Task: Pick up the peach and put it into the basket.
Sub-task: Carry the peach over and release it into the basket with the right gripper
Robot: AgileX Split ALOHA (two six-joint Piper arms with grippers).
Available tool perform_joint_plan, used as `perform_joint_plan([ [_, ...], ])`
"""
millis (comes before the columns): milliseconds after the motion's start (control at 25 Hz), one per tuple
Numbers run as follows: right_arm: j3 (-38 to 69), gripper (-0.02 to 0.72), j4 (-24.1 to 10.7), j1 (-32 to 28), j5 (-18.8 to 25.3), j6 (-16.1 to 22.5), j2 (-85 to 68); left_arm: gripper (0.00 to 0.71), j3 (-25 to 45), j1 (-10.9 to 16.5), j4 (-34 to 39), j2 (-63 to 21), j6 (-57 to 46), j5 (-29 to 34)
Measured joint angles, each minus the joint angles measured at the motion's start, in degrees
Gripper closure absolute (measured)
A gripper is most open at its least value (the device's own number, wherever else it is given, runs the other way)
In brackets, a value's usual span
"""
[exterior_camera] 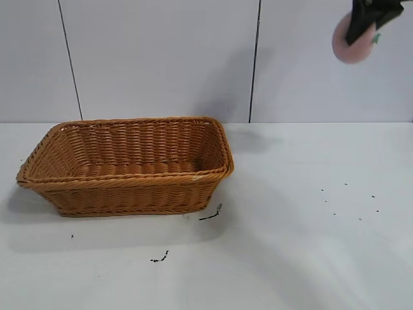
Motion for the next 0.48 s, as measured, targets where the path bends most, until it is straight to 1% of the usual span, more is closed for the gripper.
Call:
perform_joint_plan([
  [80, -0.9, 0.72, 0.1, 4.7, -0.6, 0.0, 1.9, 0.017, 0.0, 0.0, 0.0, 0.0, 0.0, 0.0],
  [240, -1.1, 0.72, 0.4, 12.4, -4.0, 0.0, 6.1, 0.017, 0.0, 0.0, 0.0, 0.0, 0.0, 0.0],
  [360, -1.1, 0.72, 0.5, 15.9, -6.4, -0.2, 10.4, 0.017, 0.0, 0.0, 0.0, 0.0, 0.0, 0.0],
  [480, -1.1, 0.72, 0.5, 17.9, -8.5, -1.3, 14.7, 0.017, 0.0, 0.0, 0.0, 0.0, 0.0, 0.0],
])
